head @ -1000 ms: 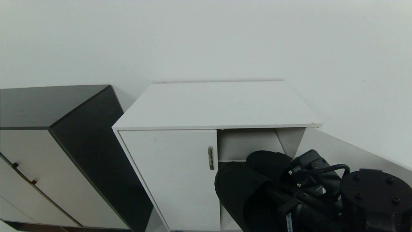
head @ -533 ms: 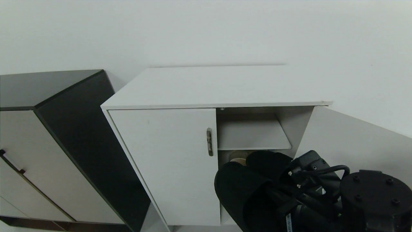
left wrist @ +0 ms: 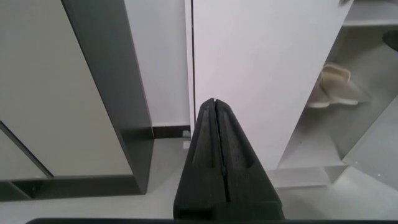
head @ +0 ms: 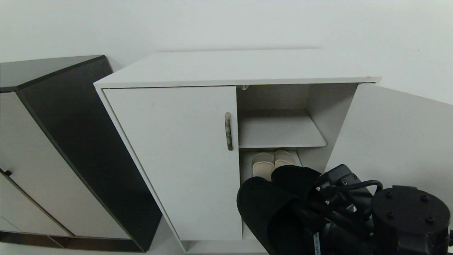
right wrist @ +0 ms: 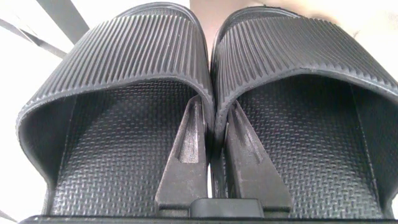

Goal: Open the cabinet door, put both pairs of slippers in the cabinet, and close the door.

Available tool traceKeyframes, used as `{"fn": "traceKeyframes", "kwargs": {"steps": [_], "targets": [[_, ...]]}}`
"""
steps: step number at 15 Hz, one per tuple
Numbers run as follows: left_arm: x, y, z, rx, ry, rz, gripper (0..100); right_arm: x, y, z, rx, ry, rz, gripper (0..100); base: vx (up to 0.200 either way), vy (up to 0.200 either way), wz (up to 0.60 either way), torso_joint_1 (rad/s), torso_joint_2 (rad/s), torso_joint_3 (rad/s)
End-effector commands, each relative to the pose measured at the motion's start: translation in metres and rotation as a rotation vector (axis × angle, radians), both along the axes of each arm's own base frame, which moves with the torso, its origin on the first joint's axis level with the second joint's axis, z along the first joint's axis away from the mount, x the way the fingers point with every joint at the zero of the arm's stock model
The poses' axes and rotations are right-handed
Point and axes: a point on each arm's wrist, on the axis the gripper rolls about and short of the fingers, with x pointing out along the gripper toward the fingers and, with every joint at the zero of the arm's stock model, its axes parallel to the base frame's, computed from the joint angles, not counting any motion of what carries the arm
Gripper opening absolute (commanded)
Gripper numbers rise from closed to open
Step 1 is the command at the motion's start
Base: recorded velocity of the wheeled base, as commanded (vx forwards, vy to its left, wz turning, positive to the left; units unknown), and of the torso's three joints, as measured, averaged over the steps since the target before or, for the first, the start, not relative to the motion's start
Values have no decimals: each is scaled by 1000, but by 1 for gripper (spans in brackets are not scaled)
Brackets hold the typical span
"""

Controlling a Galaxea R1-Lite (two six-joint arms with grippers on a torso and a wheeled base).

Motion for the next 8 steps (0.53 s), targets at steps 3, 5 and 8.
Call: {"fn": "traceKeyframes", "kwargs": {"steps": [3, 5, 8], "targets": [[0, 0, 0, 0, 0, 1, 0, 7, -2, -5, -16, 9, -31, 0, 0, 0, 0, -69, 447, 370], [0, 0, 0, 0, 0, -1, 0, 12, -3, -5, -13, 7, -52, 0, 0, 0, 0, -37, 435, 410], [0, 0, 0, 0, 0, 1, 0, 15, -4, -4, -5, -8, -62, 0, 0, 0, 0, -10, 211, 204]]}}
